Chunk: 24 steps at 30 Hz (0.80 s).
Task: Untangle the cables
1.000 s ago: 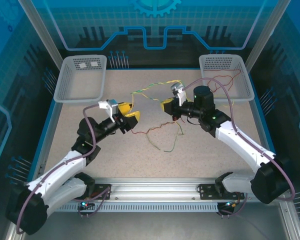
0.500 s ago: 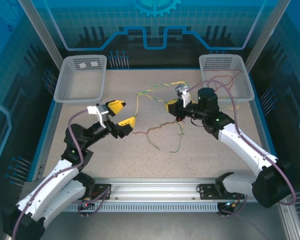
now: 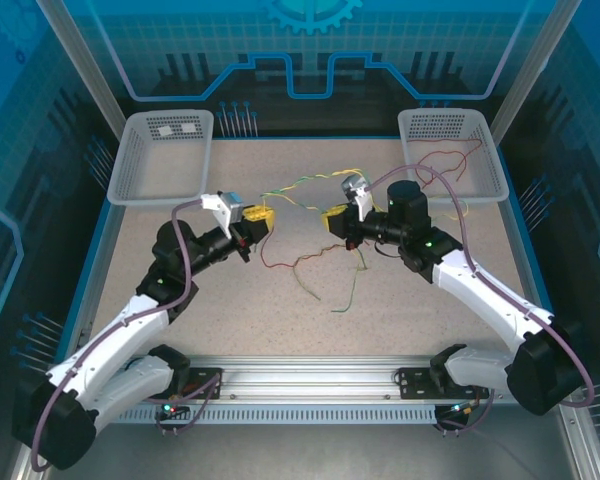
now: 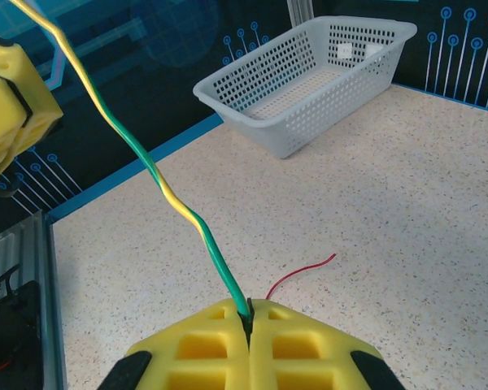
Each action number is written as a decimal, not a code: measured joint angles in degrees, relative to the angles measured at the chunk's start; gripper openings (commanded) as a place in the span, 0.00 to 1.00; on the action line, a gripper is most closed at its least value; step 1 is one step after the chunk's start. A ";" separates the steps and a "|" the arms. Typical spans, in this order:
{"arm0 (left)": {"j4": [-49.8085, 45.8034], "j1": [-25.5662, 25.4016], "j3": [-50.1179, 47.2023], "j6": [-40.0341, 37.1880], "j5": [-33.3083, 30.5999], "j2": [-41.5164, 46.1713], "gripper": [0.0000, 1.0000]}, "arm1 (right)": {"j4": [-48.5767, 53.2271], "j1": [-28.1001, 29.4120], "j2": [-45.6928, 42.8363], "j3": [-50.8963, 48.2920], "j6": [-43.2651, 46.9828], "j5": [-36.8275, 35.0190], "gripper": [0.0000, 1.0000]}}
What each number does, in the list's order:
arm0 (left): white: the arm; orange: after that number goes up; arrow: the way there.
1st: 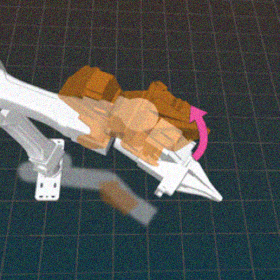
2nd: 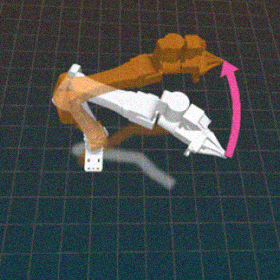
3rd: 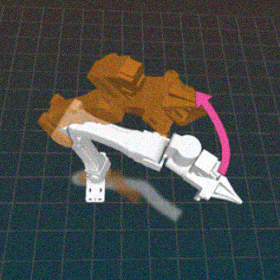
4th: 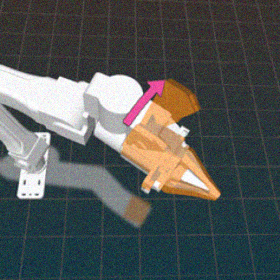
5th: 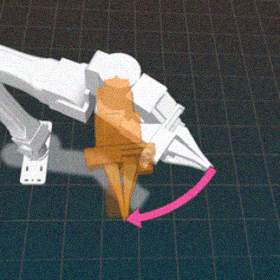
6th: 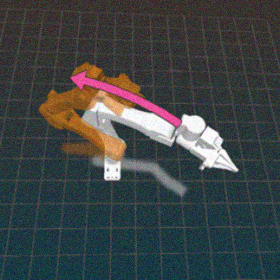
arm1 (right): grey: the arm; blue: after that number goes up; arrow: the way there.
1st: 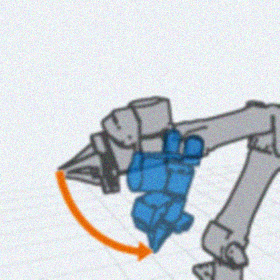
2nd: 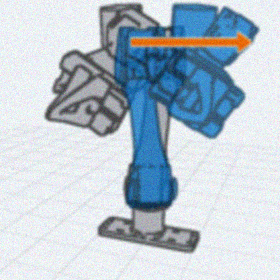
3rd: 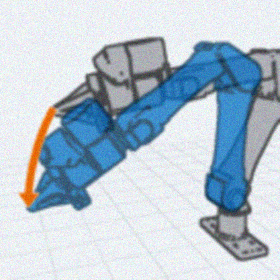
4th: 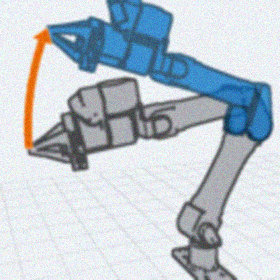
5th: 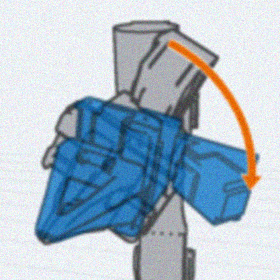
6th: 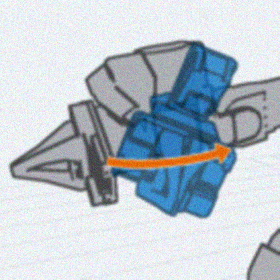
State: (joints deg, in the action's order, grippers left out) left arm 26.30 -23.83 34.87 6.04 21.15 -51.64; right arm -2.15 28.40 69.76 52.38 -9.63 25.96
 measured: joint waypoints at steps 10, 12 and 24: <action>-7.06 0.00 1.05 -0.02 -12.17 2.80 0.00 | 1.33 8.48 -14.25 -6.05 9.11 1.14 1.00; -8.61 0.00 2.05 0.00 -13.73 2.78 0.00 | 1.05 8.57 -19.56 -9.05 10.03 2.34 1.00; -13.66 0.11 8.07 1.51 -22.05 -1.97 0.00 | 11.21 5.29 -9.25 4.44 9.75 28.85 0.82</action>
State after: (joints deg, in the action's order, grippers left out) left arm 12.64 -23.73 42.94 7.55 -0.91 -53.60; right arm 9.06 33.69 60.51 56.82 0.12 54.81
